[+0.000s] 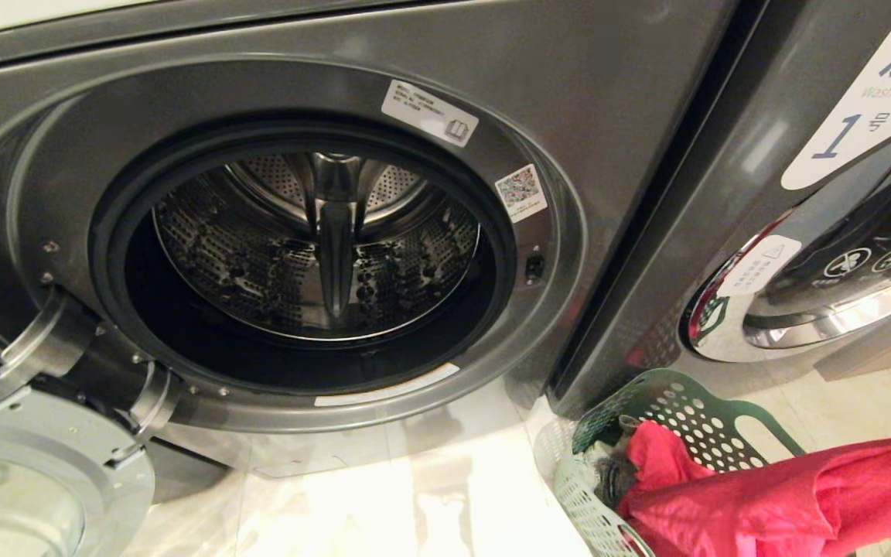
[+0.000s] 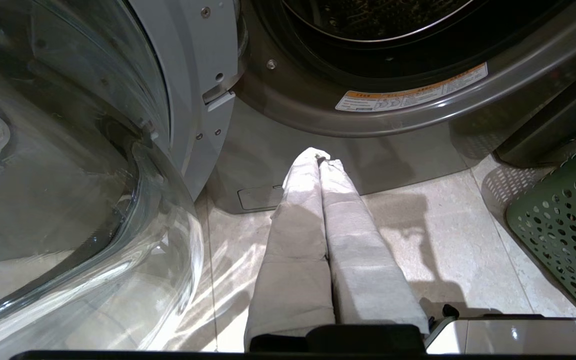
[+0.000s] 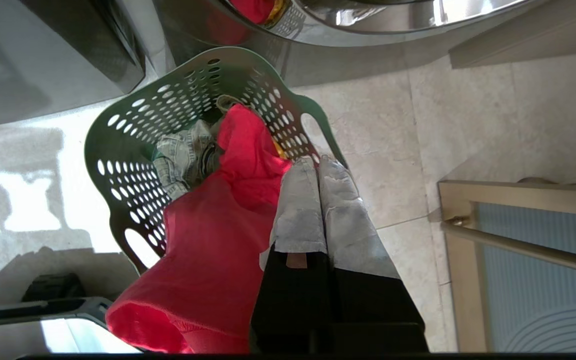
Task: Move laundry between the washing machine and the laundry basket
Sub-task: Pick a cloth and place it into the basket
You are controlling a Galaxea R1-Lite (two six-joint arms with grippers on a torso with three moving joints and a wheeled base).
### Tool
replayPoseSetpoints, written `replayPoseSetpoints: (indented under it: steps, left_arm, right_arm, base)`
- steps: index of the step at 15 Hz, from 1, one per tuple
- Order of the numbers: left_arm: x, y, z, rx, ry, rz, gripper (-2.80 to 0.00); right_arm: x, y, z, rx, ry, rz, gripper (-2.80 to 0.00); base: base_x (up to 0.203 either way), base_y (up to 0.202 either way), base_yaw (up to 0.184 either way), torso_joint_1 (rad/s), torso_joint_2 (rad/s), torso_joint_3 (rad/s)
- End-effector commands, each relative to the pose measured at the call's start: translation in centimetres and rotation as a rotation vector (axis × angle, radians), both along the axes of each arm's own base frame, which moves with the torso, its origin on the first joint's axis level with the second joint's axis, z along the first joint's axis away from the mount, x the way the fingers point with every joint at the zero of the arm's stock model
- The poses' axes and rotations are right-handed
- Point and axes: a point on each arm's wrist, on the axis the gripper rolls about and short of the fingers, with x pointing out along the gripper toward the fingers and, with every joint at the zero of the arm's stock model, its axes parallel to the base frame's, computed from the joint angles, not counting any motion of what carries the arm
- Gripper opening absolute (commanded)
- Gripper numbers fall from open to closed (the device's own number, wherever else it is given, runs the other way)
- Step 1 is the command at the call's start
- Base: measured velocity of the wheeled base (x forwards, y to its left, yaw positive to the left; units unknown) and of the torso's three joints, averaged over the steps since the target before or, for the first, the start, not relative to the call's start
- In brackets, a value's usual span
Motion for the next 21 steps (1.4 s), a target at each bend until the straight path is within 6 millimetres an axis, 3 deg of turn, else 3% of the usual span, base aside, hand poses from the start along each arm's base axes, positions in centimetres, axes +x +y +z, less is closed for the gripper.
replayPoseSetpoints:
  steps: [1,4,10,11,16,20,21]
  left_arm:
    - [0.0,0.0,0.0,-0.001,0.0,-0.001,-2.8]
    - [0.0,0.0,0.0,-0.001,0.001,0.001,-2.8]
    - [0.0,0.0,0.0,-0.001,0.0,-0.001,-2.8]
    - [0.0,0.0,0.0,-0.001,0.0,0.001,-2.8]
    - [0.0,0.0,0.0,-0.001,0.0,-0.001,-2.8]
    - [0.0,0.0,0.0,-0.001,0.0,-0.001,-2.8]
    - [0.0,0.0,0.0,-0.001,0.0,-0.001,-2.8]
  right_arm:
    - [1.9,0.0,-1.1,-0.012,0.054,-0.029,-2.8]
    - [3.3,-0.6,-1.1,0.006,0.028,-0.067,-2.8]
    - [3.5,-0.9,-0.8,0.019,0.023,-0.061,-2.8]
    - [3.5,-0.9,-0.8,0.02,0.02,-0.06,0.0]
    - [3.4,-1.0,-0.6,0.044,0.014,-0.039,0.0]
    - [2.2,-1.0,0.5,0.077,-0.043,0.019,0.0]
    - [2.1,-1.0,0.3,0.077,-0.037,0.019,-2.8]
  base:
    - [0.0,0.0,0.0,0.0,0.0,0.0]
    - [0.0,0.0,0.0,0.0,0.0,0.0]
    - [0.0,0.0,0.0,0.0,0.0,0.0]
    - [0.0,0.0,0.0,0.0,0.0,0.0]
    - [0.0,0.0,0.0,0.0,0.0,0.0]
    - [0.0,0.0,0.0,0.0,0.0,0.0]
    - [0.0,0.0,0.0,0.0,0.0,0.0]
